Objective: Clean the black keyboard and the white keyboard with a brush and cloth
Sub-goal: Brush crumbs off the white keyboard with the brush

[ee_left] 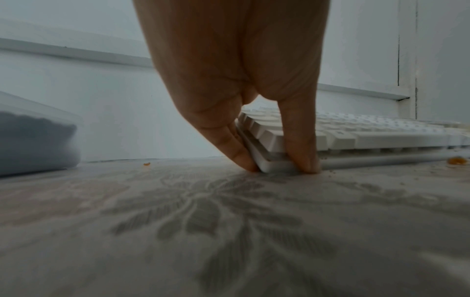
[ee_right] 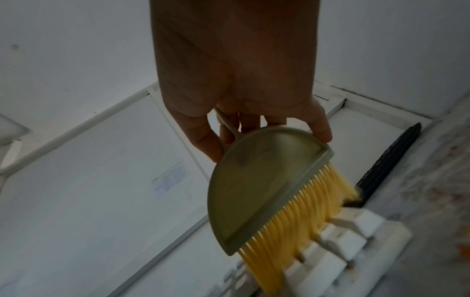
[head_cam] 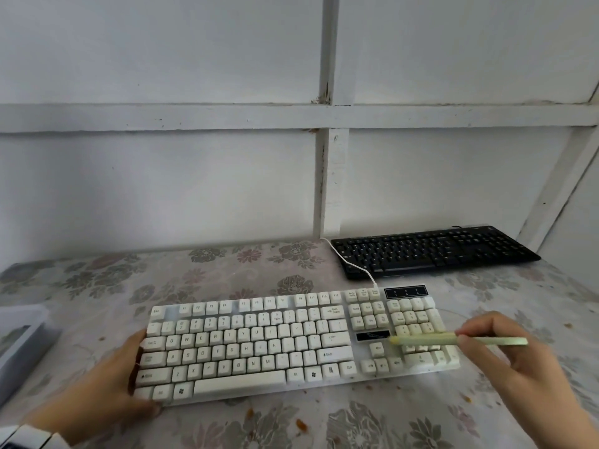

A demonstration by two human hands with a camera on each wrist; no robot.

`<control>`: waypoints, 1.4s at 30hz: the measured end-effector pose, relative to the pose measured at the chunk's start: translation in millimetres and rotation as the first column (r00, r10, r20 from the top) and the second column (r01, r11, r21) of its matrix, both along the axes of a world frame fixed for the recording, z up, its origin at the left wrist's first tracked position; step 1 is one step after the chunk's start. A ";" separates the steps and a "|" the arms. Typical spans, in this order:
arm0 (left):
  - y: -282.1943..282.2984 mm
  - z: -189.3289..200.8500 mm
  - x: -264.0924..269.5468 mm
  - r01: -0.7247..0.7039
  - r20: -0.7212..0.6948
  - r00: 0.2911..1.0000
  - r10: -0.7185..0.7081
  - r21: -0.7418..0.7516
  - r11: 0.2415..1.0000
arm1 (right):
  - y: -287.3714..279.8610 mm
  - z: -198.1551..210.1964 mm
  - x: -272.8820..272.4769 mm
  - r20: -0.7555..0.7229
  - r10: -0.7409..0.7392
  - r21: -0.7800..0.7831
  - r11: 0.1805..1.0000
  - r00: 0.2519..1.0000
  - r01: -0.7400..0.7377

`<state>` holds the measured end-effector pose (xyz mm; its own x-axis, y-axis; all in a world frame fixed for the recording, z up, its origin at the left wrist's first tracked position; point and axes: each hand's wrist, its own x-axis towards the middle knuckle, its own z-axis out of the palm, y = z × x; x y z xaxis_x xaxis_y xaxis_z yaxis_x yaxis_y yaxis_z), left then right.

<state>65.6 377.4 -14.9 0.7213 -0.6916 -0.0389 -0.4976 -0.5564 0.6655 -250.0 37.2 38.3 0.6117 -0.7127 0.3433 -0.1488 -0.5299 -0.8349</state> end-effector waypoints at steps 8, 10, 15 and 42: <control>-2.9 1.6 -3.1 0.000 -0.007 1.000 0.000 -0.006 1.000 | -2.1 6.3 -3.0 0.031 -0.027 -0.052 0.998 0.999 0.029; -3.7 2.8 -4.8 -0.009 -0.013 1.000 0.009 -0.005 1.000 | -3.3 2.7 -3.9 -0.001 -0.013 -0.035 0.999 1.000 0.013; -4.5 5.5 -7.0 -0.002 -0.003 1.000 0.002 0.004 1.000 | -10.8 5.0 -10.3 -0.019 -0.161 -0.082 0.984 0.987 0.159; -8.1 8.4 -10.3 0.053 0.007 0.999 -0.054 0.090 0.995 | 119.5 -9.2 77.3 0.141 0.096 -0.029 0.995 0.985 -0.093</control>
